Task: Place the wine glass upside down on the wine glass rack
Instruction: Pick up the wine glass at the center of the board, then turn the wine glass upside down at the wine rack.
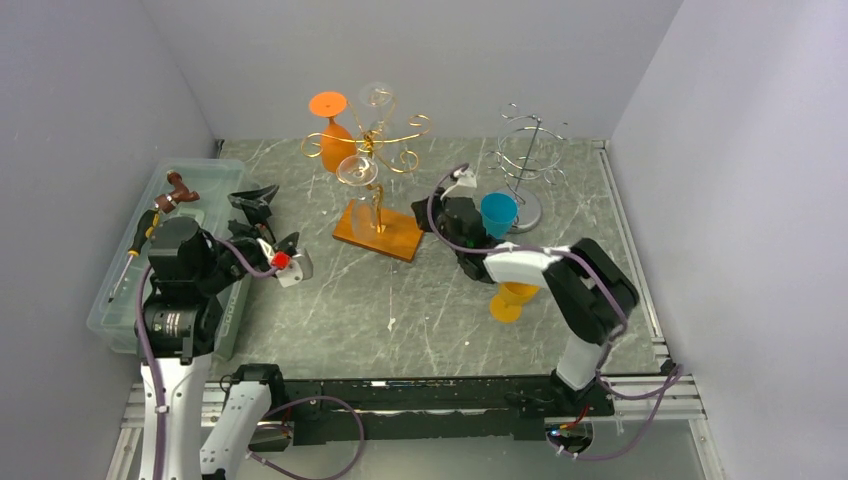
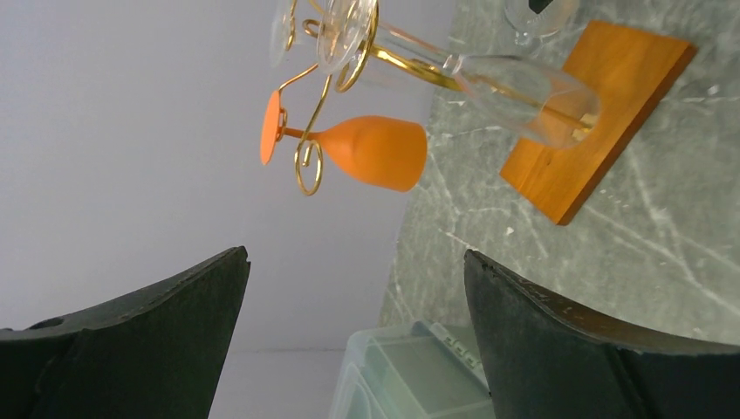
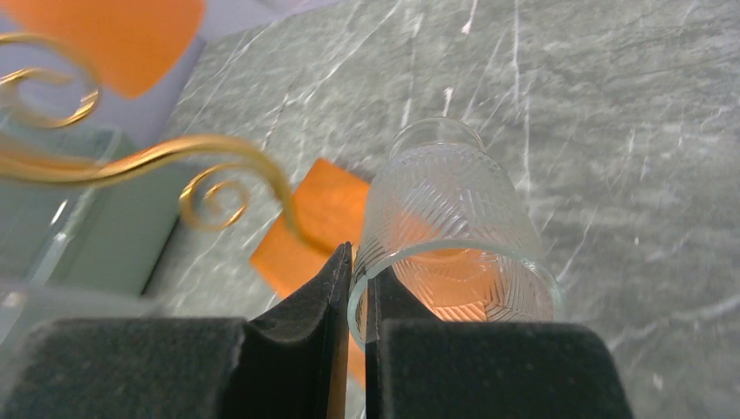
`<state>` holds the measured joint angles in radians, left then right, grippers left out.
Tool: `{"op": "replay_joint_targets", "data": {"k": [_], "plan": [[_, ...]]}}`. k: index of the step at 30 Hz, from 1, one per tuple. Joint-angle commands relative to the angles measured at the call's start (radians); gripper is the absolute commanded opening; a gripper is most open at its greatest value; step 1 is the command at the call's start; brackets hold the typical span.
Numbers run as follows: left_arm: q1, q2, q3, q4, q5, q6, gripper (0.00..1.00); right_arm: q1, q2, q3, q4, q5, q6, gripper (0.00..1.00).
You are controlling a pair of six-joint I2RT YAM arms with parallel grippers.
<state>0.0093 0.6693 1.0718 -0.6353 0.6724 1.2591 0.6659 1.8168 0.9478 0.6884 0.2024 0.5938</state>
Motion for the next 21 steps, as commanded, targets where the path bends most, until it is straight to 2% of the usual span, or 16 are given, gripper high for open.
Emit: {"op": "replay_joint_targets", "data": {"k": [1, 9, 14, 21], "plan": [[-0.003, -0.021, 0.066, -0.108, 0.076, -0.157, 0.99, 0.073, -0.226, -0.082, -0.031, 0.081, -0.024, 0.0], [-0.003, -0.087, 0.03, -0.259, 0.235, -0.4, 0.99, 0.175, -0.604, -0.247, -0.308, 0.065, 0.033, 0.0], [-0.003, -0.117, -0.031, -0.256, 0.298, -0.534, 0.99, 0.232, -0.773, -0.278, -0.431, -0.059, 0.048, 0.0], [-0.003, -0.062, -0.071, -0.26, 0.407, -0.696, 0.99, 0.268, -0.912, -0.252, -0.468, -0.294, 0.007, 0.0]]}}
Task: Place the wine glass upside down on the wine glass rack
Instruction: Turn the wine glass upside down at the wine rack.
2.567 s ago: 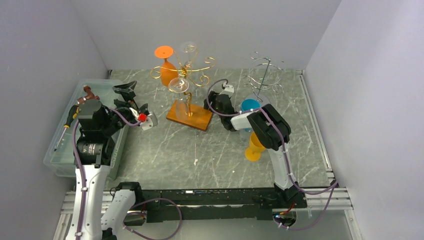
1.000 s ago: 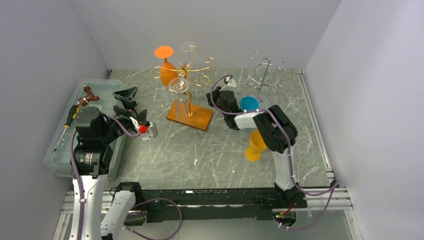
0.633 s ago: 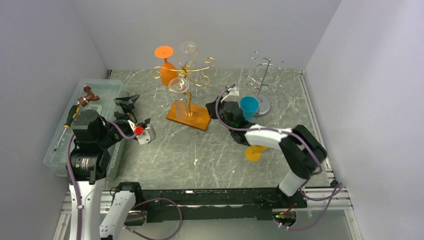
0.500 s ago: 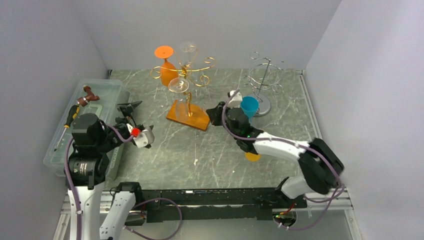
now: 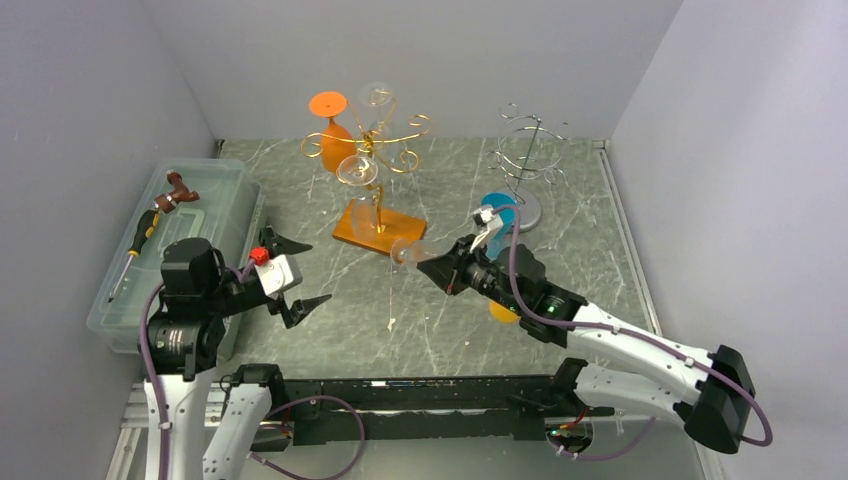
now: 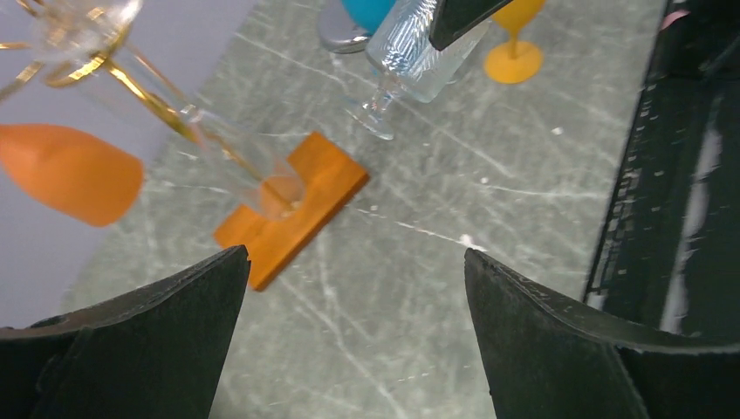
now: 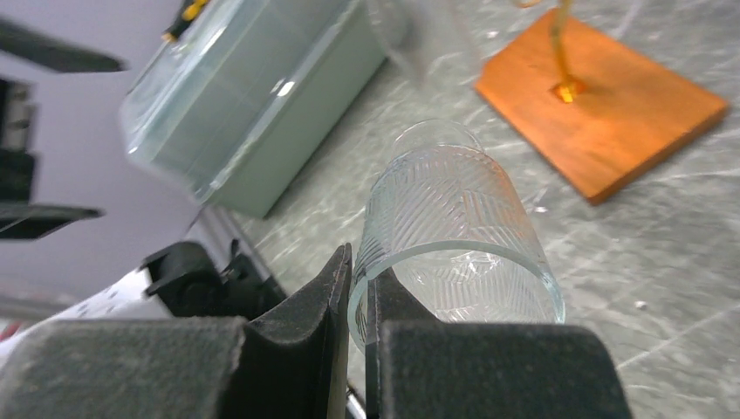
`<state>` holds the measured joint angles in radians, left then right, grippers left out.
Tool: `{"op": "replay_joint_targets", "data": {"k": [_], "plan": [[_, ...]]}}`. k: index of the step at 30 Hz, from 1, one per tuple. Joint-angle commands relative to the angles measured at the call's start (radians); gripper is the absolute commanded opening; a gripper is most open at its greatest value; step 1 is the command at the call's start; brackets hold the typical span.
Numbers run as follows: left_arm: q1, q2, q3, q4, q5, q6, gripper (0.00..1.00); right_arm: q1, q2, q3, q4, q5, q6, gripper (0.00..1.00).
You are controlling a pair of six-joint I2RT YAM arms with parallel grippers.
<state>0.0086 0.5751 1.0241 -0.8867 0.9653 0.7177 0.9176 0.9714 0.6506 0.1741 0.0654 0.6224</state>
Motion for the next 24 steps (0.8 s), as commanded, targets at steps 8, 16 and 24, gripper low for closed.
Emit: {"op": "replay_joint_targets", "data": {"k": [8, 16, 24], "plan": [[-0.002, 0.038, -0.069, 0.032, 0.177, -0.211, 0.99, 0.123, 0.035, 0.167, 0.151, -0.198, -0.053, 0.0], [-0.002, 0.024, -0.081, 0.006, 0.113, -0.208, 0.99, 0.243, 0.148, 0.303, 0.229, -0.122, -0.17, 0.0], [-0.002, 0.042, -0.079, 0.063, 0.033, -0.231, 0.8, 0.332, 0.192, 0.356, 0.233, -0.068, -0.241, 0.0]]}}
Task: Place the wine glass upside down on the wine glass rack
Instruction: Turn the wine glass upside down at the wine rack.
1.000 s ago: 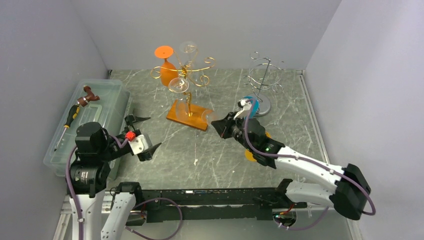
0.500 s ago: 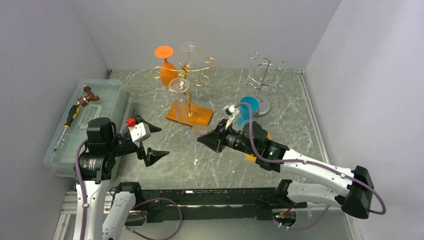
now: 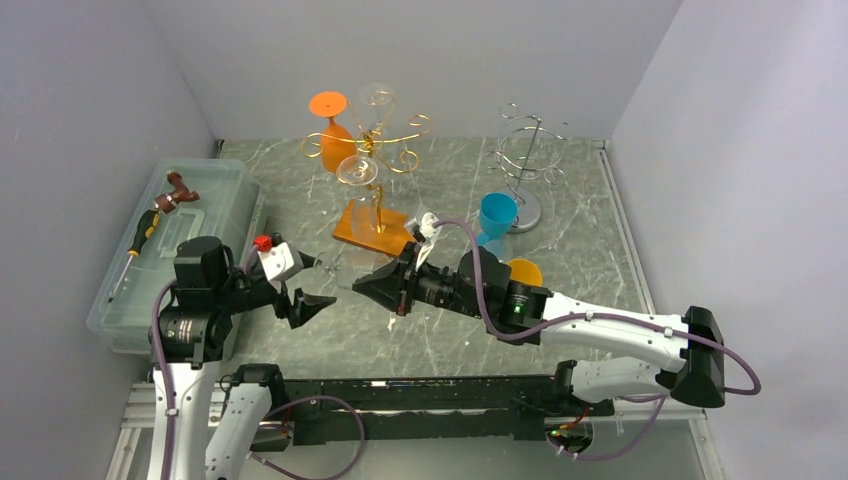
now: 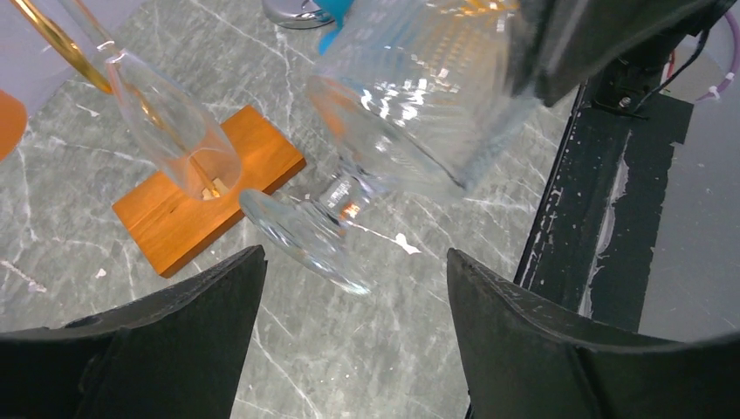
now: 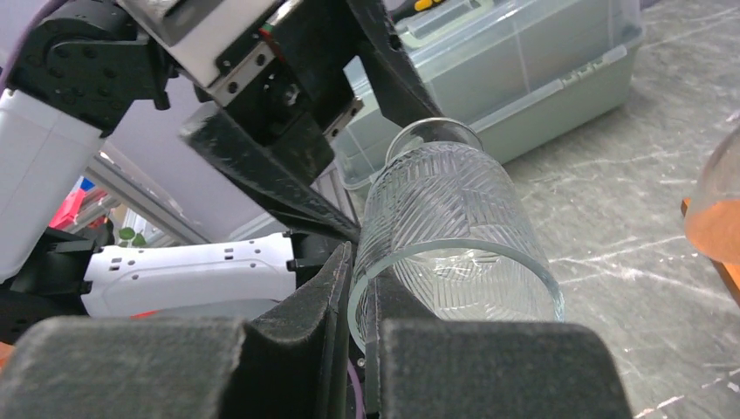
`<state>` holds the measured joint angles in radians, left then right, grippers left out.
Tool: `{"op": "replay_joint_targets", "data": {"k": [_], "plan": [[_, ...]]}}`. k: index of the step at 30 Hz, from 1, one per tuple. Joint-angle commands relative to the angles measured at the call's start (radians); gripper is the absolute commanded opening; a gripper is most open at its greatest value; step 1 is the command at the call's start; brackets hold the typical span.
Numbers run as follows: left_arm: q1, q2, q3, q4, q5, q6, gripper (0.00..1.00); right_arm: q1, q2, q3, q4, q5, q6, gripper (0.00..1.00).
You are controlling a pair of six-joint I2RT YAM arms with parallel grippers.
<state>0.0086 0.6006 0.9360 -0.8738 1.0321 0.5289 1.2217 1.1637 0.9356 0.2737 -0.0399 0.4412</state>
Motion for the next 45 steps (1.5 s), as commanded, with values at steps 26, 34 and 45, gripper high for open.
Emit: {"op": "replay_joint_targets", "data": {"k": [26, 34, 45], "plan": [[-0.002, 0.011, 0.058, 0.003, -0.089, 0.501, 0.0, 0.029, 0.042, 0.182, -0.309, -0.029, -0.052, 0.82], [-0.002, -0.034, 0.064, 0.041, -0.077, 0.781, 0.0, -0.155, 0.018, 0.239, -0.517, -0.232, -0.04, 1.0], [-0.002, -0.087, 0.037, 0.082, -0.01, 0.953, 0.0, -0.188, 0.23, 0.29, -0.223, -0.528, -0.02, 1.0]]}}
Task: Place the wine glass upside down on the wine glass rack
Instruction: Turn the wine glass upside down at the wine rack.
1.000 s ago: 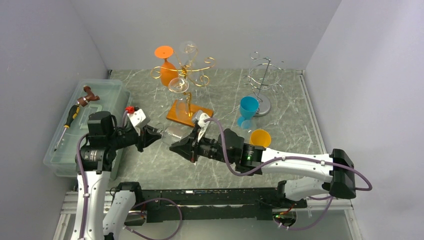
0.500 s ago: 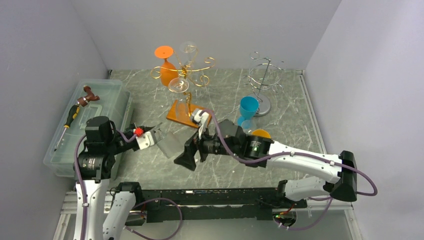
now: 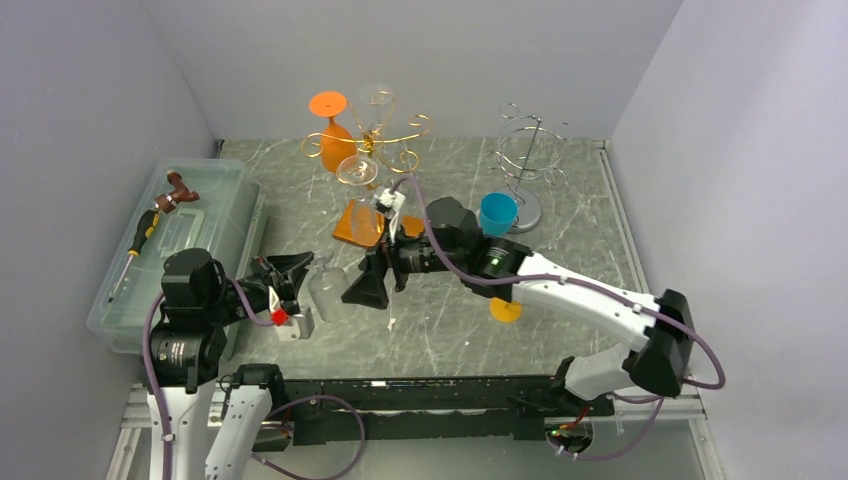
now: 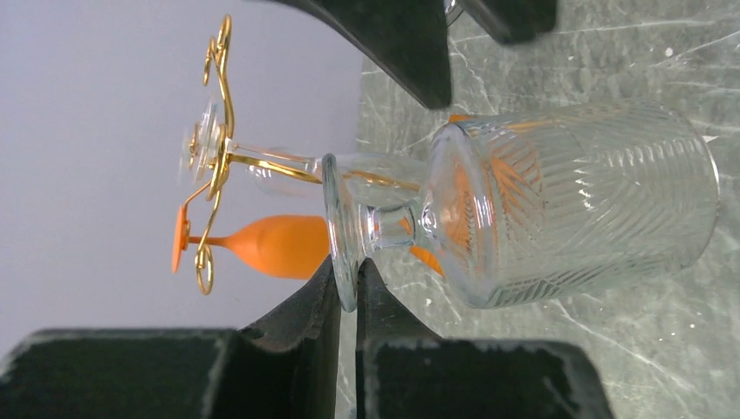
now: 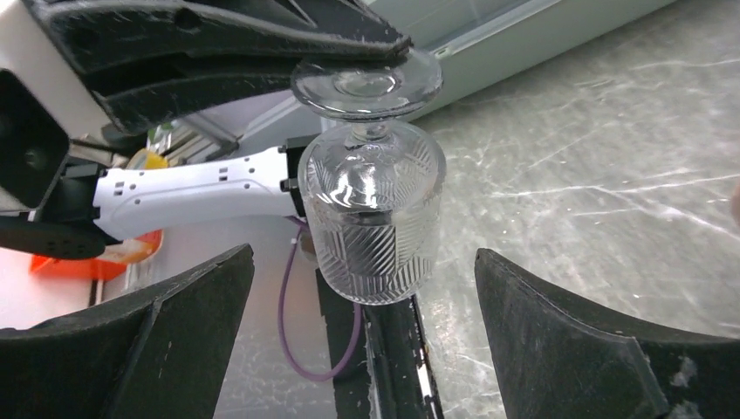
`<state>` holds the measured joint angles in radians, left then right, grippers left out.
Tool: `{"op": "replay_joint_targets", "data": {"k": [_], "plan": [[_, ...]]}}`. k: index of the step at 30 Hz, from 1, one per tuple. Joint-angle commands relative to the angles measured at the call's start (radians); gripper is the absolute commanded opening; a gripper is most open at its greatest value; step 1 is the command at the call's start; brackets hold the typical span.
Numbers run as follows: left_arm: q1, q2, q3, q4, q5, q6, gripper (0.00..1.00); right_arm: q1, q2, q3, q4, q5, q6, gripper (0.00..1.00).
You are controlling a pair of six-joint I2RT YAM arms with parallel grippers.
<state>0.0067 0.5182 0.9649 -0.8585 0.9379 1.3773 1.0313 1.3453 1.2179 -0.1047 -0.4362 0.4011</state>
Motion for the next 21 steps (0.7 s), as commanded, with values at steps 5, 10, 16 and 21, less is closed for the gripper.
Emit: {"op": "replay_joint_targets", "data": {"k": [5, 10, 16, 21], "plan": [[-0.001, 0.011, 0.025, 0.087, 0.073, 0.119, 0.0, 0.011, 0.054, -0.079, 0.313, -0.11, 0.033, 1.0], [-0.001, 0.02, 0.032, 0.12, 0.081, 0.082, 0.0, 0.044, 0.074, -0.117, 0.398, -0.032, -0.014, 1.0], [-0.001, 0.006, 0.017, 0.164, 0.088, 0.059, 0.0, 0.055, 0.153, -0.091, 0.462, -0.029, -0.022, 1.0], [-0.001, 0.012, 0.04, 0.16, 0.088, 0.062, 0.0, 0.057, 0.182, -0.098, 0.477, 0.038, -0.046, 1.0]]}}
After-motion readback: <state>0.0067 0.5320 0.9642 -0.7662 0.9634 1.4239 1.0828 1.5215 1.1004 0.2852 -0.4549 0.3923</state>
